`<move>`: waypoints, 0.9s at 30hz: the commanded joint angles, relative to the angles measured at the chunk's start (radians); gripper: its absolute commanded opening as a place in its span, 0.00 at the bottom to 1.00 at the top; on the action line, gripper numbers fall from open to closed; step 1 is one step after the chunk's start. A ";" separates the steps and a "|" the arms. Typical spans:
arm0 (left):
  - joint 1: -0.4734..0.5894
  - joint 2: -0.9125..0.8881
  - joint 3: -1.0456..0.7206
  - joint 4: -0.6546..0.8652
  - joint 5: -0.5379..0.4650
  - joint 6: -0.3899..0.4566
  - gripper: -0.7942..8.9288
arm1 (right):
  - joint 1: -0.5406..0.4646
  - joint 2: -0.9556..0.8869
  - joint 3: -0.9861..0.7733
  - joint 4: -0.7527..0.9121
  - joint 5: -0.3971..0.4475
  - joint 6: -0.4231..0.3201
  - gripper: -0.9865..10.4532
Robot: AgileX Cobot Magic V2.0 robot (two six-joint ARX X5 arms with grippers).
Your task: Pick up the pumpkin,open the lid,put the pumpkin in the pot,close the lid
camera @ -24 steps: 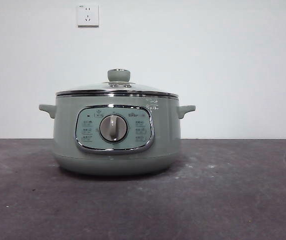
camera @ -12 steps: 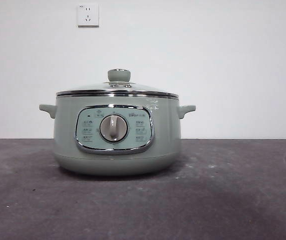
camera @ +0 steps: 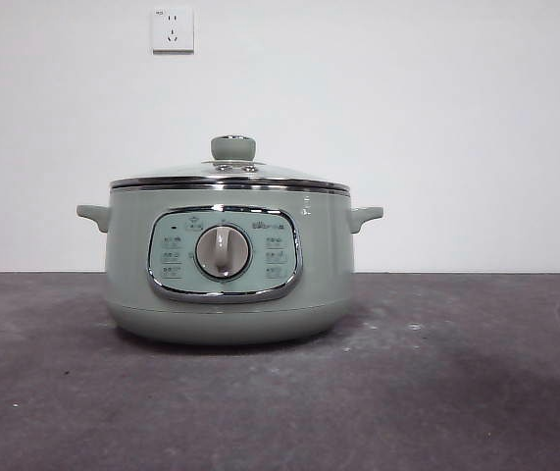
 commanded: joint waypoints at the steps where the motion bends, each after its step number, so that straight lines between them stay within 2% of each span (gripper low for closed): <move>1: 0.002 -0.003 -0.016 0.000 -0.002 -0.006 0.08 | 0.007 -0.016 -0.042 0.005 0.003 0.027 0.09; 9: 0.002 -0.003 -0.016 0.000 -0.002 -0.006 0.08 | 0.009 -0.016 -0.042 -0.168 0.003 0.002 0.09; 13: 0.002 -0.003 -0.016 0.000 -0.002 -0.006 0.08 | 0.009 -0.016 -0.042 -0.165 0.000 0.012 0.09; 15: 0.002 -0.003 -0.016 0.000 -0.002 -0.006 0.08 | 0.009 -0.016 -0.042 -0.165 0.001 0.042 0.09; 27: 0.002 -0.003 -0.016 0.001 -0.002 -0.006 0.08 | 0.009 -0.016 -0.042 -0.165 0.003 0.040 0.09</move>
